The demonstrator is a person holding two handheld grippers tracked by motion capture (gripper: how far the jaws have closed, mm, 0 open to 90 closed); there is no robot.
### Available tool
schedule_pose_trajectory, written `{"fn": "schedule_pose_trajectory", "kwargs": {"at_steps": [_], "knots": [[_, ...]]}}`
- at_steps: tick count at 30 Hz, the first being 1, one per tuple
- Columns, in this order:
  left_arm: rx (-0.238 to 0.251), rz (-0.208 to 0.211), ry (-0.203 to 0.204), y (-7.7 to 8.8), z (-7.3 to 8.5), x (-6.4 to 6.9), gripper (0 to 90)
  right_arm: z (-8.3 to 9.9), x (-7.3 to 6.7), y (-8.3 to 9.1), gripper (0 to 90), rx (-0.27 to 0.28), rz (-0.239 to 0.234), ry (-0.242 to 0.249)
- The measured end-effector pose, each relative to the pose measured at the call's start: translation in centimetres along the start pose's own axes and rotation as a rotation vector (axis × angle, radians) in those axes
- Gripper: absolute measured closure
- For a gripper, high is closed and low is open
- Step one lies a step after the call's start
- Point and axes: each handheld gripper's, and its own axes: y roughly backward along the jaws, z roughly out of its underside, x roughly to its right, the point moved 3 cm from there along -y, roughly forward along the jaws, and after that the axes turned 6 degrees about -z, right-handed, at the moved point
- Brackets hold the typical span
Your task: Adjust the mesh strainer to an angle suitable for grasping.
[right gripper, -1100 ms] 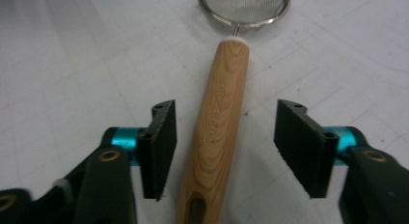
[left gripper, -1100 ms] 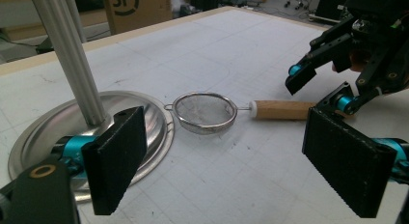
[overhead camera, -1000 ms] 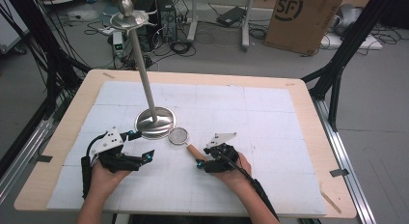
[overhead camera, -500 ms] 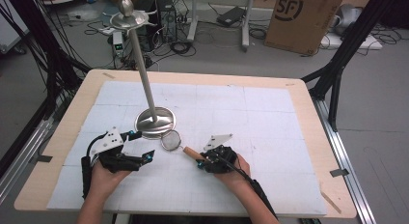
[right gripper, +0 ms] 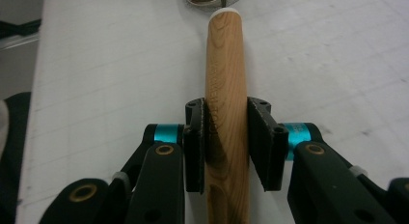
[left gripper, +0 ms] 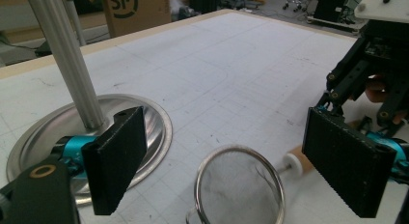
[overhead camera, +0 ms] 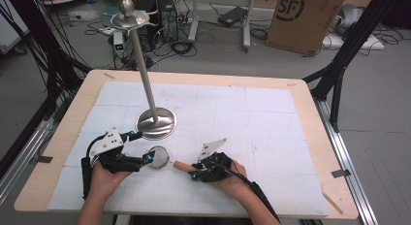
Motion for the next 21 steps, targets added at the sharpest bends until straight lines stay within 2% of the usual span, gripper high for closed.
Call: {"fn": "schedule_pose_trajectory", "kwargs": {"at_steps": [3, 6, 10, 13, 16, 21], "knots": [[0.000, -0.001, -0.002, 0.0, 0.0, 0.0, 16.5, -0.4, -0.8, -0.5, 69.6, -0.011, -0.047, 0.032], [-0.001, -0.001, 0.000, 0.0, 0.0, 0.0, 16.5, -0.6, -1.2, -1.0, 68.6, -0.025, -0.049, 0.068], [-0.003, -0.001, -0.002, 0.0, 0.0, 0.0, 16.5, -0.6, -0.8, -0.6, 59.8, -0.006, -0.003, 0.058], [-0.003, -0.003, 0.001, 0.0, 0.0, -0.1, 16.5, -0.2, -1.0, -0.2, 56.1, -0.013, 0.018, 0.052], [-0.004, -0.002, 0.000, 0.0, 0.0, 0.0, 16.5, 0.3, -1.0, 0.0, 55.4, -0.026, 0.059, 0.070], [-0.006, -0.001, -0.003, -0.1, 0.0, 0.0, 16.5, 0.7, 0.0, 0.8, 55.2, -0.019, 0.125, 0.037]]}}
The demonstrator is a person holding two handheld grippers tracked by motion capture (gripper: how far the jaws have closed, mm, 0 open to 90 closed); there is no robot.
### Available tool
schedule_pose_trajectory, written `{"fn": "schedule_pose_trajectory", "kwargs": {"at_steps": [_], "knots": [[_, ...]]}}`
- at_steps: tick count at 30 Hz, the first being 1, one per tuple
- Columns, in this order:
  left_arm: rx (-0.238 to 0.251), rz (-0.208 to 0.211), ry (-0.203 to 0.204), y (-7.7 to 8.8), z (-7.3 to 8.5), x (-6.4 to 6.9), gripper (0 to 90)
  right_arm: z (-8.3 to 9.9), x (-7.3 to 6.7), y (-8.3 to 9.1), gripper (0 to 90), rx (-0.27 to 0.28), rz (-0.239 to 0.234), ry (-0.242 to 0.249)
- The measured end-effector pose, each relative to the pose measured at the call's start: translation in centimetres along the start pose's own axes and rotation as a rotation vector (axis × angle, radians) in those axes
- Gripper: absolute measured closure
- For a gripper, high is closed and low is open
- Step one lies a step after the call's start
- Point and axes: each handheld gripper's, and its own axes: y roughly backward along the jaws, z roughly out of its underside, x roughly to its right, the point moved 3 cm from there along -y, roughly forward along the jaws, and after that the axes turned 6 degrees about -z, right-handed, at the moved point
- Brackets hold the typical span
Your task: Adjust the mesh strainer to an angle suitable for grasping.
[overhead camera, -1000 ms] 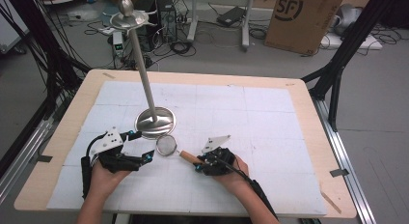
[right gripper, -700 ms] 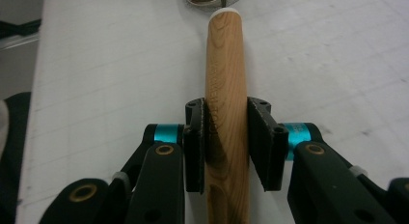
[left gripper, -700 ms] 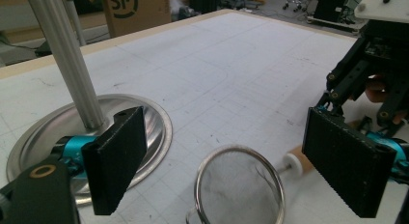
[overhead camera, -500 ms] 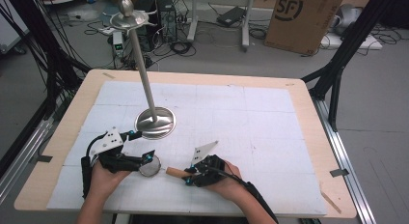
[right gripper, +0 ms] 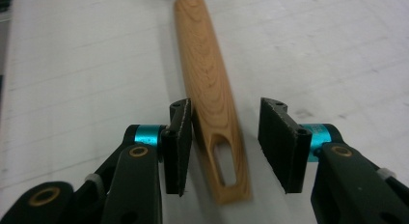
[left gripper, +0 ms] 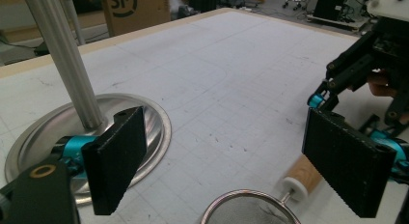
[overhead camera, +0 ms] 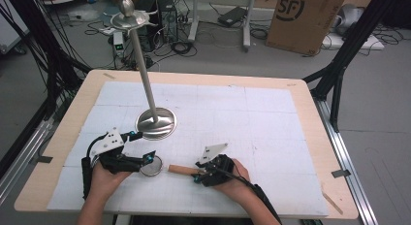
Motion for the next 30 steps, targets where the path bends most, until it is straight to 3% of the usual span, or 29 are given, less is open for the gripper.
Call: {"fn": "schedule_pose_trajectory", "kwargs": {"at_steps": [10, 17, 20, 23, 30], "knots": [[-0.005, 0.002, -0.001, -0.1, 0.0, 0.0, 16.6, 0.0, 3.4, 0.1, 55.2, 0.045, 0.113, -0.079], [-0.006, 0.006, 0.001, -0.1, 0.0, 0.0, 16.6, -0.4, 4.9, -0.2, 54.8, 0.052, 0.156, -0.118], [-0.005, 0.006, 0.003, 0.1, 0.0, -0.1, 16.6, -0.3, 4.9, 0.1, 51.4, 0.061, 0.137, -0.141], [-0.009, 0.006, 0.010, 0.0, 0.1, -0.1, 16.5, -0.2, 4.7, 1.4, 48.6, 0.070, 0.139, -0.150], [-0.014, 0.013, 0.012, -0.1, 0.1, 0.1, 16.6, 0.9, 4.2, 6.1, 43.3, 0.168, 0.163, -0.158]]}}
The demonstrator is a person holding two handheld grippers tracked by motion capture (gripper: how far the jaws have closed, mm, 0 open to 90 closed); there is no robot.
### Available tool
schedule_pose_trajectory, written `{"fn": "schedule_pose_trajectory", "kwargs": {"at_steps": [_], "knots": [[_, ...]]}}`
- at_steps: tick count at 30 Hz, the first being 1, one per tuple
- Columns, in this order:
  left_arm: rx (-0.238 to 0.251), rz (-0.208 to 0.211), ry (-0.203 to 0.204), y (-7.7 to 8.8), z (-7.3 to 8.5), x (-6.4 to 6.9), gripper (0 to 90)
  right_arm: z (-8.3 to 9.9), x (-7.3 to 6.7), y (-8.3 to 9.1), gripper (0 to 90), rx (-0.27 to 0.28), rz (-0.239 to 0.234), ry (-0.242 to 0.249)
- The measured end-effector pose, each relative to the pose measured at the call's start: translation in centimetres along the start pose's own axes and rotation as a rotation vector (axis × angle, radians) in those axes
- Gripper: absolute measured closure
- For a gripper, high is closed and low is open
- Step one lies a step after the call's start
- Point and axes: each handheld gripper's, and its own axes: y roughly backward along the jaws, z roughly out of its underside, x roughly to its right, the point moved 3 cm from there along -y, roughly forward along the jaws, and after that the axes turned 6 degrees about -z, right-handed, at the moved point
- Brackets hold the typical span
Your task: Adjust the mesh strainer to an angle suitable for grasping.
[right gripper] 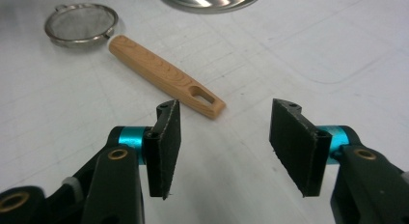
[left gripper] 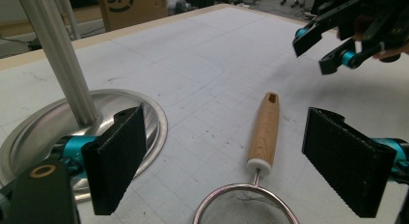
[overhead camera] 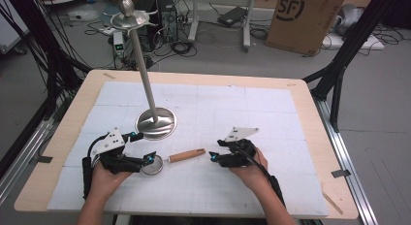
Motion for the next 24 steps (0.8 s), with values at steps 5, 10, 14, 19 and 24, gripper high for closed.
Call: {"fn": "schedule_pose_trajectory", "kwargs": {"at_steps": [5, 10, 14, 19, 24], "knots": [[-0.006, -0.003, -0.001, -0.1, 0.1, 0.1, 16.5, 1.2, 0.5, 3.6, 42.4, 0.073, 0.030, -0.023], [-0.015, 0.002, -0.002, -0.3, 0.1, 0.2, 16.5, 2.7, 1.5, 6.4, 40.8, 0.150, 0.065, -0.065], [-0.016, 0.008, 0.000, -0.4, 0.1, 0.3, 16.5, 3.8, 2.2, 8.0, 39.7, 0.196, 0.089, -0.087], [-0.028, 0.011, -0.003, -0.6, 0.2, 0.4, 16.5, 4.8, 2.7, 9.2, 36.2, 0.216, 0.125, -0.094], [-0.036, 0.018, 0.002, -0.6, 0.2, 0.4, 16.5, 5.2, 3.2, 10.1, 33.0, 0.264, 0.162, -0.114]]}}
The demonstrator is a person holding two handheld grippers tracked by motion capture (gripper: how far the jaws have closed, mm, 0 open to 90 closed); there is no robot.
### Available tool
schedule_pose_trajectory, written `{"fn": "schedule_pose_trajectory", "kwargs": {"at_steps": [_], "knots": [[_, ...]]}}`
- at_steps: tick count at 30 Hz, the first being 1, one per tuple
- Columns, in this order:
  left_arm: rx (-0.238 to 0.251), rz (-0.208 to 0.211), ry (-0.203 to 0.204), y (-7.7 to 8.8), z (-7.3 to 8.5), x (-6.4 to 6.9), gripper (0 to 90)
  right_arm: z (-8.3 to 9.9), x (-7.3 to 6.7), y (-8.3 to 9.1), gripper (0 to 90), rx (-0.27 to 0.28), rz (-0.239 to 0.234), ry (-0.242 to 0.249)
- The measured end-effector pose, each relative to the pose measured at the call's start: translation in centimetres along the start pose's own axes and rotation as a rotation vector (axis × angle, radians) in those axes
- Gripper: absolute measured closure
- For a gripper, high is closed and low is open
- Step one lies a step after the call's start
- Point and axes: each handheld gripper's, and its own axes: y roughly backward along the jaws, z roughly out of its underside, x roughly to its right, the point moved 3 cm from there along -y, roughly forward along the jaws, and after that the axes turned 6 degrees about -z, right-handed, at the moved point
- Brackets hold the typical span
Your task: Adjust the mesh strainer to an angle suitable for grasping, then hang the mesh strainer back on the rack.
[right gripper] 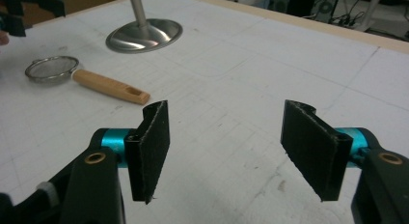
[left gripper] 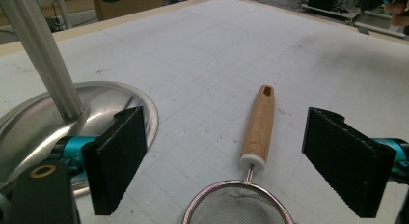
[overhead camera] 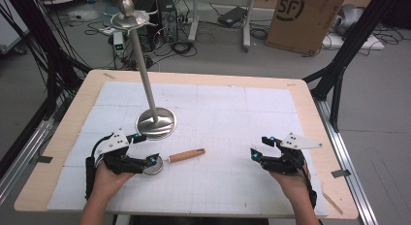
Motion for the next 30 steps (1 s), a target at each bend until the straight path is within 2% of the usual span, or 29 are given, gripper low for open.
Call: {"fn": "schedule_pose_trajectory", "kwargs": {"at_steps": [2, 15, 30], "knots": [[0.001, 0.002, 0.001, 0.0, 0.0, 0.0, 16.5, 0.1, 0.1, 0.3, 32.8, 0.022, -0.013, -0.010], [-0.009, 0.018, -0.011, -0.3, 0.0, 0.5, 16.5, 0.3, 1.3, 1.1, 26.1, 0.048, 0.016, -0.023], [-0.017, 0.013, -0.017, -0.7, 0.0, 0.5, 16.5, 0.4, 1.4, 1.1, 24.5, 0.037, 0.034, -0.025]]}}
